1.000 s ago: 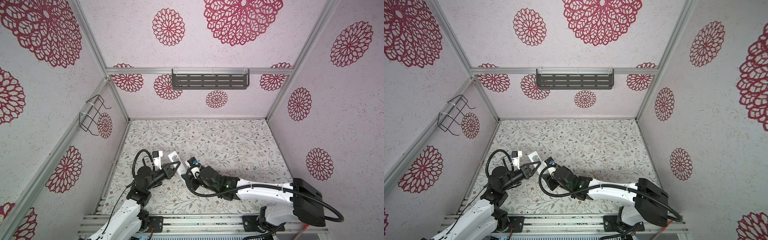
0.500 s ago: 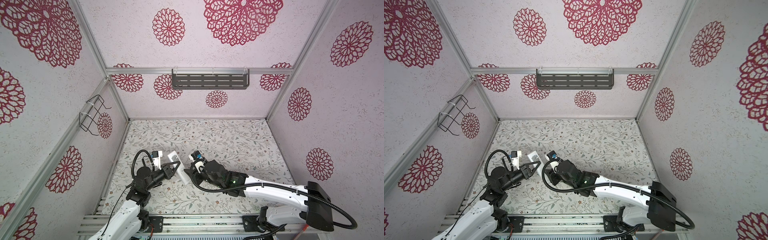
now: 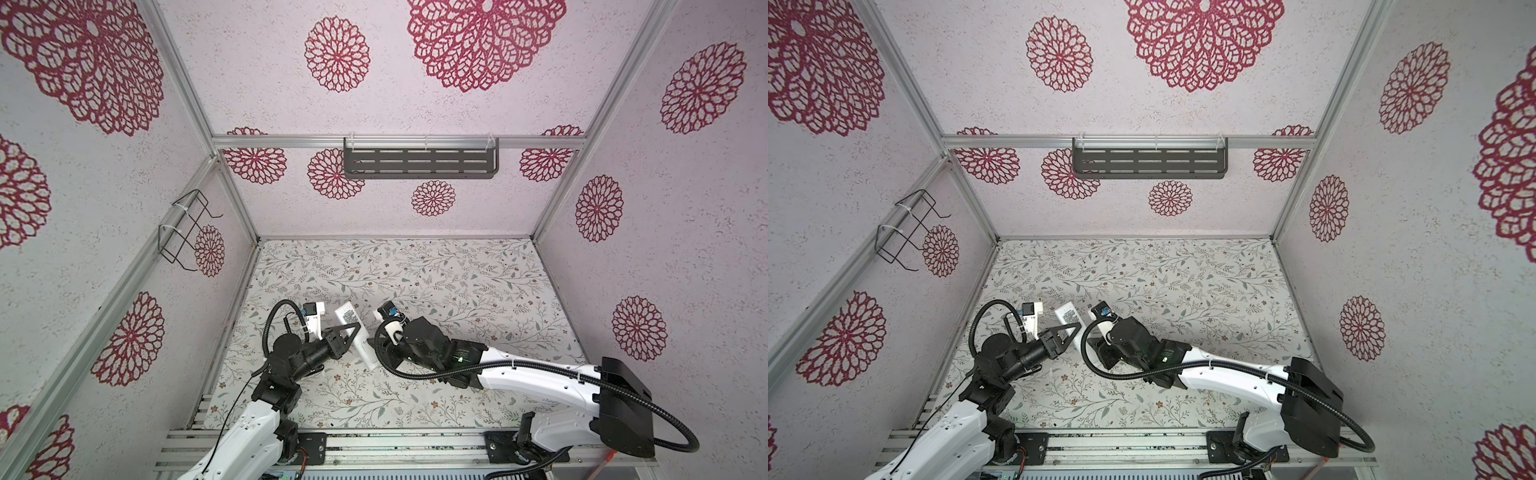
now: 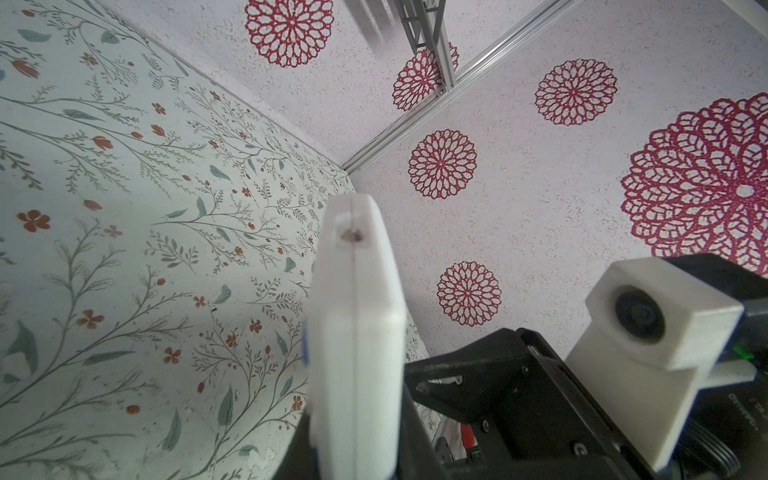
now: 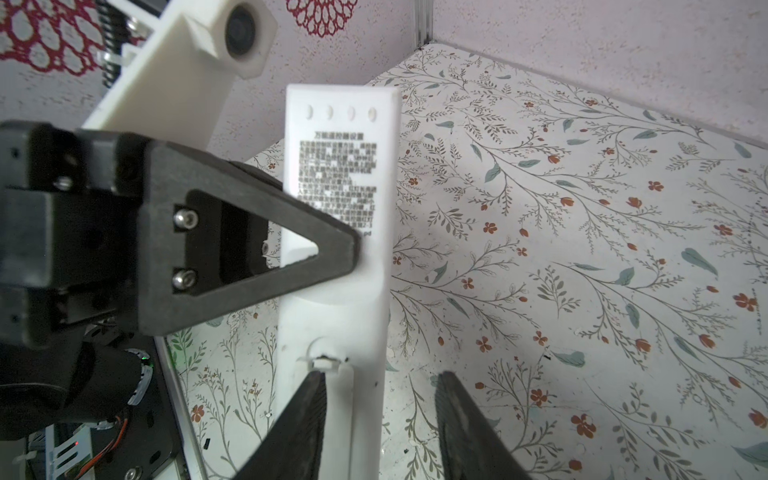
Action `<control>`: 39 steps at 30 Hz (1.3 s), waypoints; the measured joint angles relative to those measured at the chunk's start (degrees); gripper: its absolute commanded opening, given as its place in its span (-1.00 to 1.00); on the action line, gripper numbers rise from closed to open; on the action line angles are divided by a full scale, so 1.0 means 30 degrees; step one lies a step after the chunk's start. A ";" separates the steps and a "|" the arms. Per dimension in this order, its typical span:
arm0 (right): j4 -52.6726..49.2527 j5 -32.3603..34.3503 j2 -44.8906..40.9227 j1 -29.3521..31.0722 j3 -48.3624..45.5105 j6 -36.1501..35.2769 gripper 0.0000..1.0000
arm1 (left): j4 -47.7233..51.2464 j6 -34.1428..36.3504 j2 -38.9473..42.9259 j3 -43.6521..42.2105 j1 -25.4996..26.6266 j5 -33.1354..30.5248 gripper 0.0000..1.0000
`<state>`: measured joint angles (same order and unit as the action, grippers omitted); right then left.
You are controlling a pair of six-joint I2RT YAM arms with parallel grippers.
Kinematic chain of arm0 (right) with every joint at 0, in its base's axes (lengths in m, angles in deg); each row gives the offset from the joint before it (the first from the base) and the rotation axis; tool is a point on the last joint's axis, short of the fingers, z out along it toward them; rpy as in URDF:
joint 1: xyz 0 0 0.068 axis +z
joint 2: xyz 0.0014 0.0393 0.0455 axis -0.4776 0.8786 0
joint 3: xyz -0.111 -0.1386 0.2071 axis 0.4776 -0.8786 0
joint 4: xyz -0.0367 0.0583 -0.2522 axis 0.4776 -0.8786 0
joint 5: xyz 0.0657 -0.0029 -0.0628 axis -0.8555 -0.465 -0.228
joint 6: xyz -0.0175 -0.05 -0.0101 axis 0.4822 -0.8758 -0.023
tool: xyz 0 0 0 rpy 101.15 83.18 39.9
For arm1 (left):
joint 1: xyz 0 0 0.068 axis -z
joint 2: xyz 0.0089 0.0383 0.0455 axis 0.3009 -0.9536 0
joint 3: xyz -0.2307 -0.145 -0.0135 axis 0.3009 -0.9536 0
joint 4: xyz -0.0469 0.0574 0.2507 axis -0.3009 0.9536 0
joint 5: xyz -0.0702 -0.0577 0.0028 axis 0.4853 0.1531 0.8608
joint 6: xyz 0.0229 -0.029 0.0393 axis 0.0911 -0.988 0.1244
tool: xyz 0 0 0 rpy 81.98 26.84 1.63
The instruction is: Load the batteries into the remote control
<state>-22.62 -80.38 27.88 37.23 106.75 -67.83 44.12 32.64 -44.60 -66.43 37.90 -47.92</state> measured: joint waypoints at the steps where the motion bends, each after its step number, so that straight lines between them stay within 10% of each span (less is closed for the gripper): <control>1: 0.0000 -0.0058 0.0117 -0.0015 0.0000 0.0007 -0.09 | 0.0000 0.0000 0.0000 0.0000 0.0000 0.0007 -1.00; 27: 0.0648 -0.0860 0.1683 -0.0423 -0.0189 0.0823 -0.15 | 0.1370 0.0510 -0.0255 0.0000 -0.0015 -0.0780 -1.00; 39: -0.2368 -0.0182 -0.1107 -0.0423 -0.0066 0.0634 0.18 | 0.0867 0.0408 -0.0197 0.0000 0.0000 -0.0510 -1.00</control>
<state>-29.73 -80.92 24.56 35.96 106.55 -65.93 46.72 33.86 -45.19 -66.43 37.90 -49.45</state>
